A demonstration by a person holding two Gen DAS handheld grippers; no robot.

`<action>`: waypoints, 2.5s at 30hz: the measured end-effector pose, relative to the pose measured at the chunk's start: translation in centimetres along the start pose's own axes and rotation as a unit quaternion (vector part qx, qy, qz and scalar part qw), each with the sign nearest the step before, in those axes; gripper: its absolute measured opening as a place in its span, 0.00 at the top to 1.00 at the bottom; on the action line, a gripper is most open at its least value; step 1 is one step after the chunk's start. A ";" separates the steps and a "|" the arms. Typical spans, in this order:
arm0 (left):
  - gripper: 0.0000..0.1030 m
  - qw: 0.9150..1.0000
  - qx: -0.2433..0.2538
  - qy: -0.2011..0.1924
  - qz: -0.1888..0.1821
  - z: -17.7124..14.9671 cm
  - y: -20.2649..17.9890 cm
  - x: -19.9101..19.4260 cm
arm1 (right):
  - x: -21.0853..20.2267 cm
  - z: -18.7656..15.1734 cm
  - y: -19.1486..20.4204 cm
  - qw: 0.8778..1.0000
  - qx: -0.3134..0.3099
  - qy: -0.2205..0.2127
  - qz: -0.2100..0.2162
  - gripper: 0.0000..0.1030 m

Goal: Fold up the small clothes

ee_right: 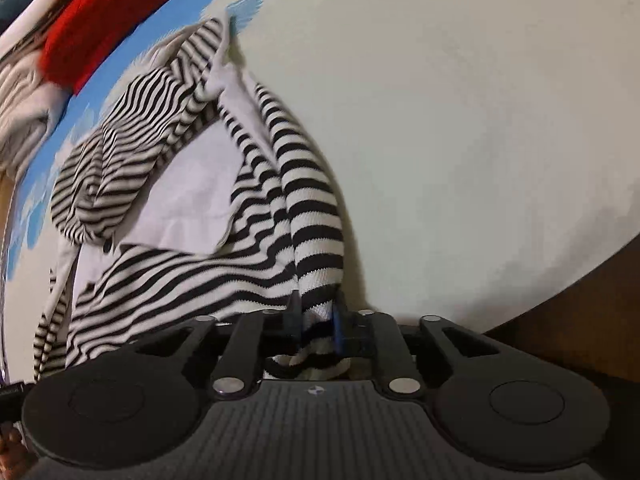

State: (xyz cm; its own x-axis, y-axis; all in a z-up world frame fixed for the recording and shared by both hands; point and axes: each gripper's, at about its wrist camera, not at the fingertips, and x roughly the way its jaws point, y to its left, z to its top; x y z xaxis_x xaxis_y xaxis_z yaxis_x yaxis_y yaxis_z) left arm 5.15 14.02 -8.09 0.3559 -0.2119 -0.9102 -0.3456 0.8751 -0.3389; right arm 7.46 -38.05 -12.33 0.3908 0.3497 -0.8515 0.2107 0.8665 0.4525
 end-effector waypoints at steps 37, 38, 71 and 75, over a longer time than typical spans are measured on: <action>0.91 0.999 0.033 -0.033 0.014 -0.6 -1.0 -0.9 | -1.2 -0.3 1.7 0.997 -0.069 -0.033 0.003 0.94; 0.91 0.998 0.040 -0.041 0.010 -0.4 -1.4 -1.7 | -1.8 -0.1 1.8 0.997 -0.069 -0.044 0.011 0.94; 0.71 0.982 -0.130 0.014 -0.133 17.2 2.0 0.6 | 2.6 17.0 3.8 0.992 0.013 -0.077 0.099 0.84; 0.58 0.986 -0.059 -0.025 -0.153 17.2 1.0 -1.8 | 0.8 17.7 3.9 0.987 -0.010 -0.133 0.089 0.76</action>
State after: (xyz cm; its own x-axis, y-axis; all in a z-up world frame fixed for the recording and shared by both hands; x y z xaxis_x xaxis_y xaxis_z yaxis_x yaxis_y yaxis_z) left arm 19.08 22.71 -2.65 0.4999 -0.4334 -0.7498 -0.3129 0.7169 -0.6230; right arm 24.43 -40.65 -6.59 0.6416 0.3935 -0.6584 0.1015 0.8073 0.5814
